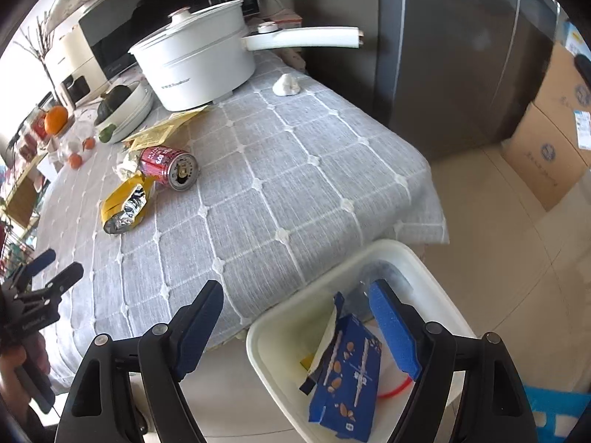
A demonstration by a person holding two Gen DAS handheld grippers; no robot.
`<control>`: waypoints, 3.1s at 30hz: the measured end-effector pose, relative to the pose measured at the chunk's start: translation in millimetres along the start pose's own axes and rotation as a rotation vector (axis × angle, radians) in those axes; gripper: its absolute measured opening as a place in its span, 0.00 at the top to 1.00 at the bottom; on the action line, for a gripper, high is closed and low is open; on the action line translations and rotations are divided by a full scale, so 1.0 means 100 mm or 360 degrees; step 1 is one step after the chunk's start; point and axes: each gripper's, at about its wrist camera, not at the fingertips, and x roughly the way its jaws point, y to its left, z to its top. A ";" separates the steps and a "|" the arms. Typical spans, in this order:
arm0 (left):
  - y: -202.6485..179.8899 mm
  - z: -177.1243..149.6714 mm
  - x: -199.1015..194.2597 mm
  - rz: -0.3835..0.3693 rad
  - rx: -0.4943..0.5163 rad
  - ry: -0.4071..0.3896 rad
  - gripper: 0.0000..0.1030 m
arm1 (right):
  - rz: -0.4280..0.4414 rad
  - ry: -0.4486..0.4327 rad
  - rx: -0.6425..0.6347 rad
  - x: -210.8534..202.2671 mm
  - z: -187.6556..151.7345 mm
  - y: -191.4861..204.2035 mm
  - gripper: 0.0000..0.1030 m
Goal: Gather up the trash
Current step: 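Grasp the yellow chip bag with the left tool while the right tool grasps the red can, then carry the chip bag and red can over the basin with both tools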
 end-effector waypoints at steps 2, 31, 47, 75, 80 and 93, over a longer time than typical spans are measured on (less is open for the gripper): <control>0.03 0.10 0.16 -0.0061 0.0038 0.0013 0.02 | 0.0010 -0.0008 -0.0100 0.09 0.09 0.10 0.19; 0.60 0.04 0.43 -0.0331 -0.0016 0.0020 0.76 | 0.0358 -0.0243 -0.0704 1.40 0.90 1.30 0.20; 0.49 0.00 0.05 -0.0255 -0.0071 0.0023 0.76 | 0.0292 -0.0232 -0.0750 0.76 0.71 1.43 0.42; -0.84 -0.63 -0.69 -0.0623 -0.0013 0.0045 0.76 | 0.0007 -0.0160 -0.0201 -0.61 -0.40 0.15 0.47; -1.21 -0.65 -0.46 -0.0705 0.0109 0.0121 0.76 | -0.0123 -0.0128 -0.0122 -0.59 -0.48 -0.23 0.47; -1.96 -0.62 0.08 -0.0832 0.0275 0.0218 0.76 | -0.0209 -0.0046 0.0128 -0.56 -0.63 -0.95 0.46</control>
